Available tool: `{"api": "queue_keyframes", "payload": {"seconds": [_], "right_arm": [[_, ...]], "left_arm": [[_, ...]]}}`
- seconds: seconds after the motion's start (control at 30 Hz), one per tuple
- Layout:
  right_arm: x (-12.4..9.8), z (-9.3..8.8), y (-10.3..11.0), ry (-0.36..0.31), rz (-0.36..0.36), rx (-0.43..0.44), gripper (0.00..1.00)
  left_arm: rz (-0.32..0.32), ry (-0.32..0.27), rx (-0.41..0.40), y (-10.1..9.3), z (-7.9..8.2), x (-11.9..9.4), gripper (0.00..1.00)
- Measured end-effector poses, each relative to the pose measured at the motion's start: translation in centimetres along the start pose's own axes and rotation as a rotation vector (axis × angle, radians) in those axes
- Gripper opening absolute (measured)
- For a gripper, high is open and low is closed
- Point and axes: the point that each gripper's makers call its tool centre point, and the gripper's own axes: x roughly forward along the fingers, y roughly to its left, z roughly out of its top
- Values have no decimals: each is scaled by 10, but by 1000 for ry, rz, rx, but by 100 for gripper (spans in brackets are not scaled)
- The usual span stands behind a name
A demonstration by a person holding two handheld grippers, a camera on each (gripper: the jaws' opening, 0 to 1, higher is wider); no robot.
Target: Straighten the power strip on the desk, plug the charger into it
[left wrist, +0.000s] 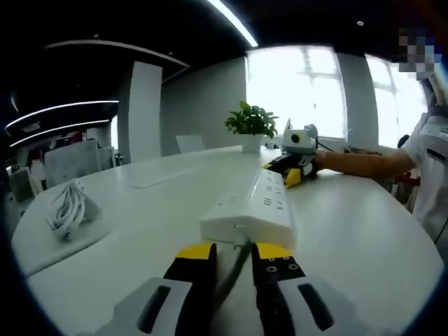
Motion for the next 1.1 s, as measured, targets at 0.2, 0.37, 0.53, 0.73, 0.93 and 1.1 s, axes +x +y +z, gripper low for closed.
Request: {"api": "queue_keyframes", "payload": {"seconds": [0.2,0.37,0.53,0.73,0.93,1.1], "right_arm": [[-4,0,-4,6,12,-88,37],[-5,-4,-5,20,15,-79,37],[-5,-5,-6,18,23,-64,38],[-6,-4,-11,9,22,-41,39],[-4,-3,-10,6,29,-41,39],[-3,-2,-9,8,31,-39,39]], "left_arm": [[-18,0,-13,-1,0,0,24],[-23,-1,-19,2,1,0,22],[-44,3,-37,5,1,3,21],[-79,2,-49,0,1,2,25],[-102,-31,-62,3,9,-2,23],[-68,39,24,2,0,4,24]]}}
